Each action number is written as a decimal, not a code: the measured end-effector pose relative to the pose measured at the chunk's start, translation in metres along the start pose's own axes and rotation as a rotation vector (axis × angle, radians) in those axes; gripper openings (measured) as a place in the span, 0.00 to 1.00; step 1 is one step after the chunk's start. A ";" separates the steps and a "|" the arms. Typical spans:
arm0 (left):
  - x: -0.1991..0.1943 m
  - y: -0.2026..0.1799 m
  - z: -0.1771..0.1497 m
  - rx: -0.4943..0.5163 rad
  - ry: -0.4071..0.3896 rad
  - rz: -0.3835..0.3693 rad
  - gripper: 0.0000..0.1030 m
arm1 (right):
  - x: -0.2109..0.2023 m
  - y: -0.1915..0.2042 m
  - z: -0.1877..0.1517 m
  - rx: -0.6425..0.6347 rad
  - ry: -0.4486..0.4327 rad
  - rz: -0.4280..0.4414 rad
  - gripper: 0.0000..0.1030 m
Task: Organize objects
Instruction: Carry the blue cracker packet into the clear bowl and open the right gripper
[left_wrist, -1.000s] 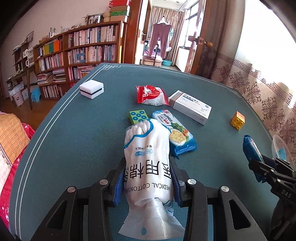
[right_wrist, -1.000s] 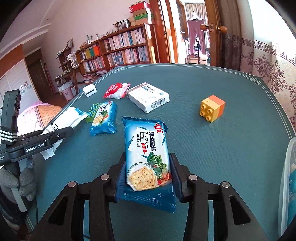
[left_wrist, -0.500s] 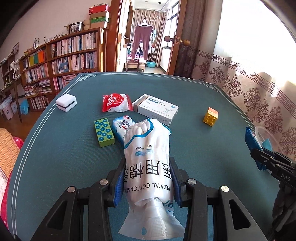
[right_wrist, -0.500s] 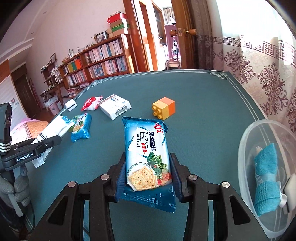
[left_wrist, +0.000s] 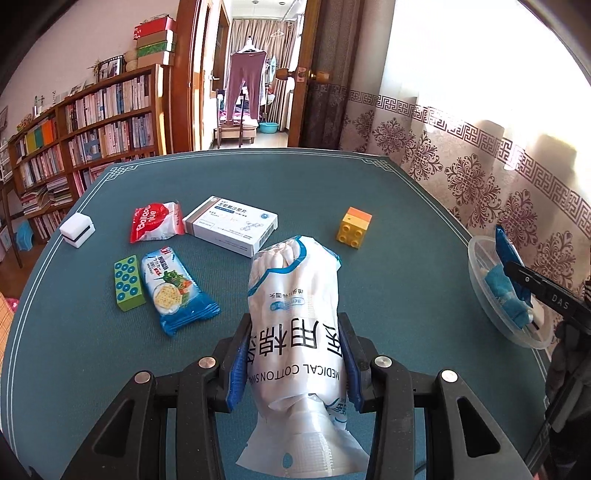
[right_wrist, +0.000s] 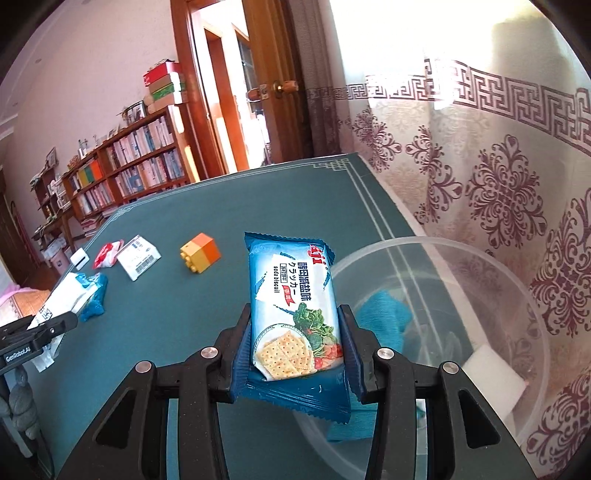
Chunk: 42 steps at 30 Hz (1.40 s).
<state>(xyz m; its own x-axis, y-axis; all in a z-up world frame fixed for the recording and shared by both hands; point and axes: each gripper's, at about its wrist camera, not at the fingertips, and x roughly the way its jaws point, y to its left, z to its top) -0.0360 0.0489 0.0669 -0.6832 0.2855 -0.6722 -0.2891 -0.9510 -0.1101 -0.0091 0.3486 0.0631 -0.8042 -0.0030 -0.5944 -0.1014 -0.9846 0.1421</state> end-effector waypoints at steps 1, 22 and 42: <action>0.001 -0.004 0.001 0.007 0.001 -0.004 0.43 | 0.000 -0.008 0.002 0.010 -0.004 -0.018 0.43; 0.011 -0.063 0.007 0.098 0.015 -0.064 0.43 | 0.028 -0.099 0.012 0.182 0.063 -0.169 0.44; 0.033 -0.123 0.027 0.171 0.036 -0.180 0.43 | -0.018 -0.059 -0.018 0.037 0.009 -0.139 0.47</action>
<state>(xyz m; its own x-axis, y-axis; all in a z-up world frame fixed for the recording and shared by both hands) -0.0408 0.1781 0.0781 -0.5871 0.4412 -0.6787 -0.5155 -0.8502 -0.1068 0.0219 0.4037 0.0511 -0.7756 0.1308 -0.6176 -0.2331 -0.9685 0.0875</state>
